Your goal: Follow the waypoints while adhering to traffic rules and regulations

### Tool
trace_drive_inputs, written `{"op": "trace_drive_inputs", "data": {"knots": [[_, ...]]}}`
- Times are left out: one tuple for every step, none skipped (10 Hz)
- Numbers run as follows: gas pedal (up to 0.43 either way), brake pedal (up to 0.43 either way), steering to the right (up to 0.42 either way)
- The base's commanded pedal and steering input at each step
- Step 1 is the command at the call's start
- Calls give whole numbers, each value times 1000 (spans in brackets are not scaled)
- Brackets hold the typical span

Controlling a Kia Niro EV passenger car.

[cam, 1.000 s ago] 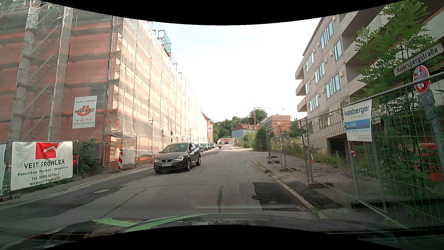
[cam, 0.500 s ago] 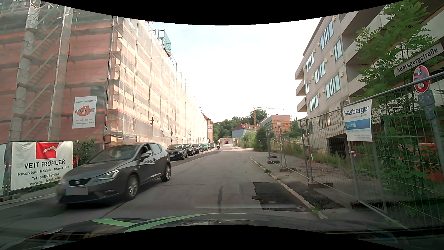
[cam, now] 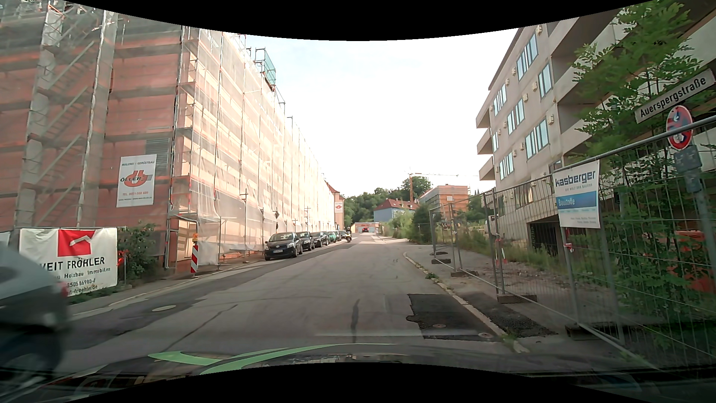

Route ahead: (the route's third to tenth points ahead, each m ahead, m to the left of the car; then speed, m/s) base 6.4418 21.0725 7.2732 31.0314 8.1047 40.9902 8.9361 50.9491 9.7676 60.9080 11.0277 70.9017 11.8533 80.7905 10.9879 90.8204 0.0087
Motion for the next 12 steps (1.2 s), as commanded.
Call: {"op": "trace_drive_inputs", "data": {"knots": [[0,238,1],[0,238,0],[0,238,1],[0,238,0],[0,238,1],[0,238,1],[0,238,1],[0,238,1],[0,238,1],[0,238,0],[0,238,1],[0,238,1]]}}
